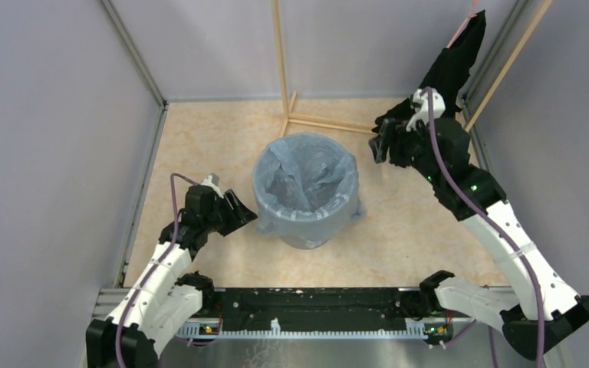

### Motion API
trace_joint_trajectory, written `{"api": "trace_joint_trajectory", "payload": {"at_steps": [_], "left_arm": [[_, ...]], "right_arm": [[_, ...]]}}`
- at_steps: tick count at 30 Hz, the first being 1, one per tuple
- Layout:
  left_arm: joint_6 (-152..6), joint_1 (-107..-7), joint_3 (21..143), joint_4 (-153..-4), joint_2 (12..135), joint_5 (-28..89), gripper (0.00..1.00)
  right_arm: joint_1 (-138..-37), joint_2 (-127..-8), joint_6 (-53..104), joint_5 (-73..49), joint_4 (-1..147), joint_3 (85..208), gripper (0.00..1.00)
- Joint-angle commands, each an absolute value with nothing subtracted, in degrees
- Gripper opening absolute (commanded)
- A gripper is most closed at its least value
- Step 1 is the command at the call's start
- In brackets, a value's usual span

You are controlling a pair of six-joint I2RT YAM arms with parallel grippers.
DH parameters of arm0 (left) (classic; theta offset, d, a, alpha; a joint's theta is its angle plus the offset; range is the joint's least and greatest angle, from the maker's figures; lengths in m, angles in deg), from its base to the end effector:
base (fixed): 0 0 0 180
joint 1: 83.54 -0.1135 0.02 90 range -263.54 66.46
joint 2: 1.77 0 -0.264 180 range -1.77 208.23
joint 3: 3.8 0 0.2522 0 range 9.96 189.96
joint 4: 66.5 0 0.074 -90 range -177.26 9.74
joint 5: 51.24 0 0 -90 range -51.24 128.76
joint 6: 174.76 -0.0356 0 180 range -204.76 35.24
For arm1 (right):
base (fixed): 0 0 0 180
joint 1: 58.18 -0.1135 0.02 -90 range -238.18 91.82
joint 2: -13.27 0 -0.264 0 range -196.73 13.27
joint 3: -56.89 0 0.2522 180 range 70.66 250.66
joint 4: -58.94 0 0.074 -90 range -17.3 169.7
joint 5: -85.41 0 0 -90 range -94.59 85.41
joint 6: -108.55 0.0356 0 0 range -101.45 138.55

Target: Put the trash bags into the trash bin

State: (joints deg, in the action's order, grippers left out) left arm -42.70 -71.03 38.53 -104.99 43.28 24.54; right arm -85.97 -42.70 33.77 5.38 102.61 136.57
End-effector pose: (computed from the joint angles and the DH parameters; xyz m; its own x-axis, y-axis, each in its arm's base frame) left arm 0.1612 -0.0447 0.2169 -0.7390 -0.5012 -0.4501 -0.1410 0.7685 -0.6241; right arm 0.1848 0.0904 0.3965 -0.3742 0.0951 -0.9225 -0.2249 0.9557 0.1897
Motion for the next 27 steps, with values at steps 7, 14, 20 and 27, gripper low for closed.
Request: {"api": "trace_joint_trajectory", "payload": {"at_steps": [7,14,20,27], "left_arm": [[-44.8,-71.1,37.2,-101.0,47.8,20.2,0.63],[-45.1,-71.1,36.4,-100.3,45.1,20.8,0.63],[-44.2,-71.1,35.4,-97.8,46.8,18.9,0.63],[-47.4,-71.1,39.0,-101.4,44.1,23.9,0.66]], "right_arm": [[-107.1,-66.1,27.3,-1.7,106.0,157.7,0.49],[-110.0,-74.4,29.5,1.4,99.0,153.5,0.36],[-110.0,-82.0,31.3,9.5,79.6,144.8,0.36],[-112.6,-89.1,30.1,7.3,78.5,147.7,0.4]]}}
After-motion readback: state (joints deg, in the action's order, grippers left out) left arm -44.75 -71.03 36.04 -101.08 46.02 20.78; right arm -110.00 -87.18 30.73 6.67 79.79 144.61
